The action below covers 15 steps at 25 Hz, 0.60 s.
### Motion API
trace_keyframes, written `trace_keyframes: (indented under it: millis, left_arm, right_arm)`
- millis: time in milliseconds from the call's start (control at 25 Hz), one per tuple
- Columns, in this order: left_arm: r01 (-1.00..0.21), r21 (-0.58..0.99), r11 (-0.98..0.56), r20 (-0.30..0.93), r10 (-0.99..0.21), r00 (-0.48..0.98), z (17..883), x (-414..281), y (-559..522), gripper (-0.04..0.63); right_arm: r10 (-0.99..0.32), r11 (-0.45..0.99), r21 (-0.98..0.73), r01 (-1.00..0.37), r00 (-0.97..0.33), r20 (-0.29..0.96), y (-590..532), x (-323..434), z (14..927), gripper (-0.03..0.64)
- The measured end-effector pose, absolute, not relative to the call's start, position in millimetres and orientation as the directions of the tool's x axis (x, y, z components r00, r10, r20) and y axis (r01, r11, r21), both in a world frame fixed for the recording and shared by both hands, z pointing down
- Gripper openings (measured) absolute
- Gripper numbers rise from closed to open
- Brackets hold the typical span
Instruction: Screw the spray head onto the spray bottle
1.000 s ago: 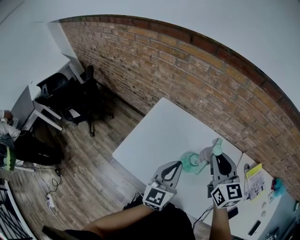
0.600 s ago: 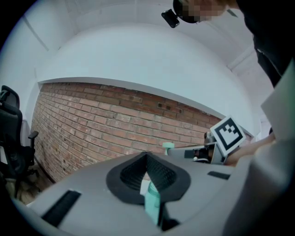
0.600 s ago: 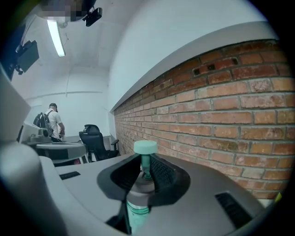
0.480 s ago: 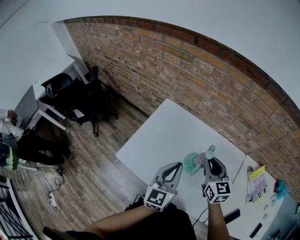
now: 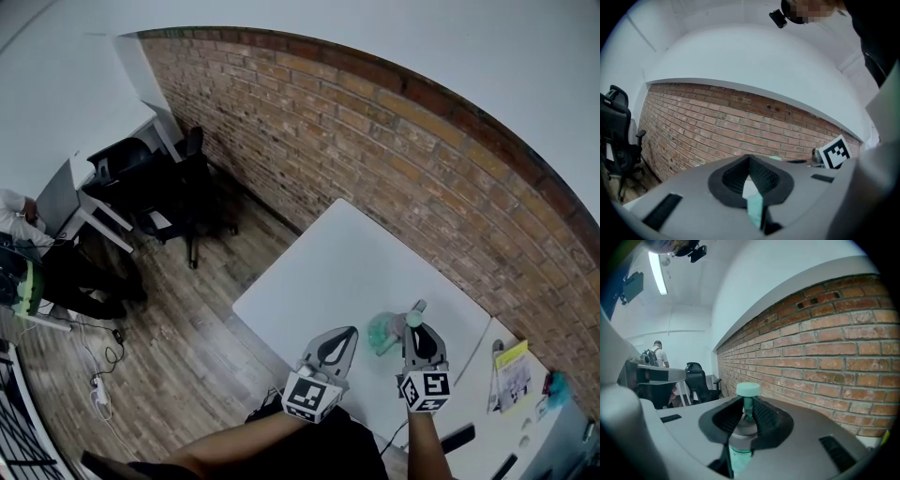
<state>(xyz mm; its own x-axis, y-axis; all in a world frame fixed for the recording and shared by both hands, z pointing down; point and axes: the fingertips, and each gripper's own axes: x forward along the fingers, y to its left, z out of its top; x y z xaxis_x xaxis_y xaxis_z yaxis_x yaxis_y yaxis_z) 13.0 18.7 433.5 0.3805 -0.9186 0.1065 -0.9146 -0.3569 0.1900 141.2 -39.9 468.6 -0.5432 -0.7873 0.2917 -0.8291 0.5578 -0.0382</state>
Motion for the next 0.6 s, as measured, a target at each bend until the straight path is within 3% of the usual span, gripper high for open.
trace_keyframes:
  millis: [280, 600]
  left_arm:
    - [-0.932, 0.154, -0.328, 0.076, -0.937, 0.342, 431, 9, 18, 0.002]
    - [-0.933, 0.151, -0.326, 0.101, -0.934, 0.343, 456, 7, 19, 0.002]
  right_arm:
    - [-0.800, 0.598, 0.153, -0.786, -0.574, 0.176, -27, 131, 465, 0.066]
    - [-0.832, 0.551, 0.115, -0.827, -0.532, 0.160, -26, 132, 465, 0.066]
